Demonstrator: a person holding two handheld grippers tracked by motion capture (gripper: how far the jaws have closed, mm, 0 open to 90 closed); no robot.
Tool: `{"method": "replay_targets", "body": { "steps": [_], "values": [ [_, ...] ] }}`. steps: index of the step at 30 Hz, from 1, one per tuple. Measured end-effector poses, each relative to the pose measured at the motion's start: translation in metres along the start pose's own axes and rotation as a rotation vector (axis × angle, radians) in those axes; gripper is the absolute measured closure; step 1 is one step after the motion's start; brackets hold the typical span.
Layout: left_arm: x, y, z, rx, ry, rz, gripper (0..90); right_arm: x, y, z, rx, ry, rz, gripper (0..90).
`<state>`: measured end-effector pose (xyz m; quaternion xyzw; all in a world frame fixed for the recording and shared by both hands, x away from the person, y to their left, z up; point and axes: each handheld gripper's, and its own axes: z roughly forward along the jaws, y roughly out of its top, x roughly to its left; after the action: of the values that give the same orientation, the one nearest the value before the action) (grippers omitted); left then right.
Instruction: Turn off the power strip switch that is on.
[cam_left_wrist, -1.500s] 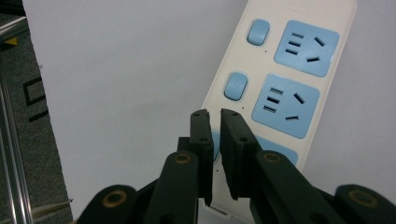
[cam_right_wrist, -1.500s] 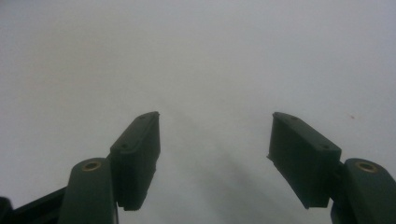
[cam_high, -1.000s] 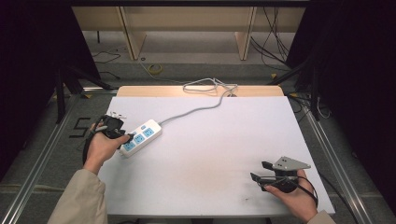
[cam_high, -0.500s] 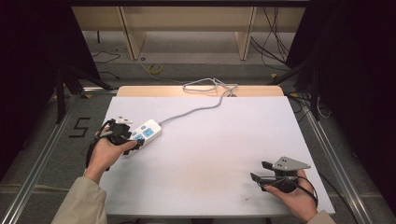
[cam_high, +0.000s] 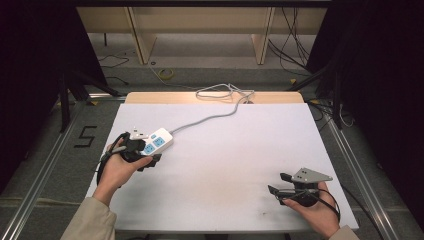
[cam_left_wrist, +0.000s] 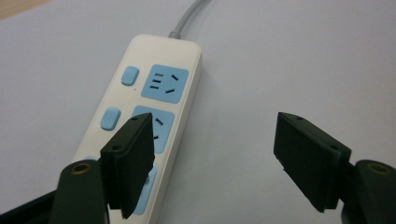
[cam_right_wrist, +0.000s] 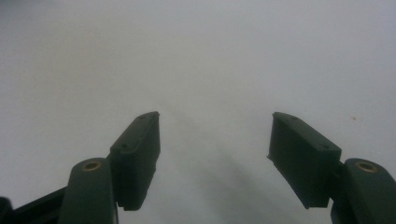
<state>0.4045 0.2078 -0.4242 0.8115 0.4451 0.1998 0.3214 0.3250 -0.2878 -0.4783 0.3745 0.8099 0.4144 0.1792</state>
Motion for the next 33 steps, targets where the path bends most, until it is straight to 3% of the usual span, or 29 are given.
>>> {"method": "replay_targets", "body": {
  "steps": [8,20,33],
  "values": [
    [-0.014,-0.007,-0.001,-0.062,-0.013,0.064,28.4,0.0,0.0,0.0,-0.001,0.002,-0.002,34.6],
    [-0.029,-0.019,-0.001,-0.092,-0.048,0.119,27.7,0.0,0.0,0.0,-0.004,0.003,-0.006,34.6],
    [-0.032,-0.039,-0.001,-0.128,-0.065,0.105,24.2,0.0,0.0,-0.001,-0.006,0.007,-0.007,34.5]
  ]
}}
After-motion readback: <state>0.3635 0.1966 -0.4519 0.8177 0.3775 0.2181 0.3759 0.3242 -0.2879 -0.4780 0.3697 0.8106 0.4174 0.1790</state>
